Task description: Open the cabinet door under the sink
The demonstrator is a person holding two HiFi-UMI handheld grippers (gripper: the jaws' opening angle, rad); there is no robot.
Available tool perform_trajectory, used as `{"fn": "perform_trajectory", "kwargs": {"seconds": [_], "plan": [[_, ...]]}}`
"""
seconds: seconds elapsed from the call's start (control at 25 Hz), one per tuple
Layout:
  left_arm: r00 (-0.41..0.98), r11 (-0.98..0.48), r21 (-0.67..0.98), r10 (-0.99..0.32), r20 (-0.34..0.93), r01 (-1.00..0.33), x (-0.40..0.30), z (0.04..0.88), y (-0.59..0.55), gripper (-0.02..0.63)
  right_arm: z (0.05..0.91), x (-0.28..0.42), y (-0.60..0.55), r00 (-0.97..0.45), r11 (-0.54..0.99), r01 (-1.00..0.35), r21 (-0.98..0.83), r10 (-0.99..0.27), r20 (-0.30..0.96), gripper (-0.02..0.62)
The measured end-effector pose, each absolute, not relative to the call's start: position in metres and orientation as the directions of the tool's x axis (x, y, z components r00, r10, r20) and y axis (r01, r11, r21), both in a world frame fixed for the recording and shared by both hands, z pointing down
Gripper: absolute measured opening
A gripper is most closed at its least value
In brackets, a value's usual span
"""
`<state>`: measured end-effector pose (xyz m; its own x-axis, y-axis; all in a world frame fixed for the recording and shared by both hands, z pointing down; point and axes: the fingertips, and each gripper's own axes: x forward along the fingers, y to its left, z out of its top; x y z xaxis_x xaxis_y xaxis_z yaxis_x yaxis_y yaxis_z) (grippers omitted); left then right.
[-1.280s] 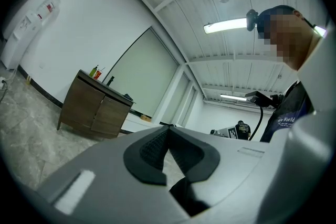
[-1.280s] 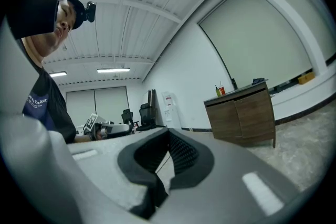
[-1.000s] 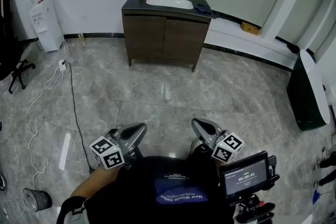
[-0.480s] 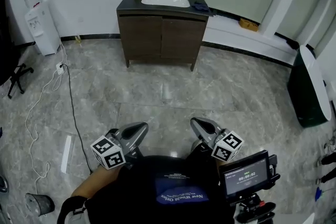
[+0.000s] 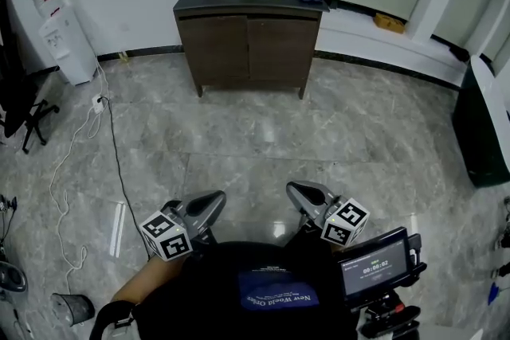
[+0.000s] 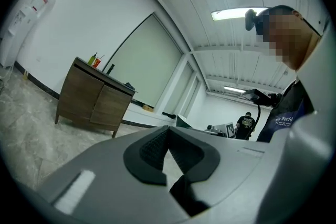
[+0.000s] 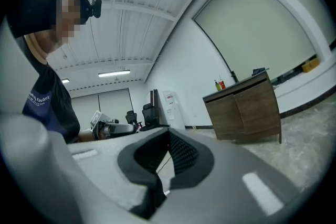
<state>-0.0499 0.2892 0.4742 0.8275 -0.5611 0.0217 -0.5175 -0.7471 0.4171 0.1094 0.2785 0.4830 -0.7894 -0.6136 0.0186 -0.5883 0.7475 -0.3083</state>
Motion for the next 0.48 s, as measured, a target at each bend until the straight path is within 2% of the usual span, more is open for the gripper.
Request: {"fn": "perform_trajectory", "kwargs": {"seconds": [0.48], "plan": [[0.883,-0.815,0.413,-0.467,-0.055,-0.405,0.028,0.470,0.277,0.006,0.475,0.189,0.285,-0.730,0.701,-0.674,-0.236,-0.681,0.061,0.002]]}}
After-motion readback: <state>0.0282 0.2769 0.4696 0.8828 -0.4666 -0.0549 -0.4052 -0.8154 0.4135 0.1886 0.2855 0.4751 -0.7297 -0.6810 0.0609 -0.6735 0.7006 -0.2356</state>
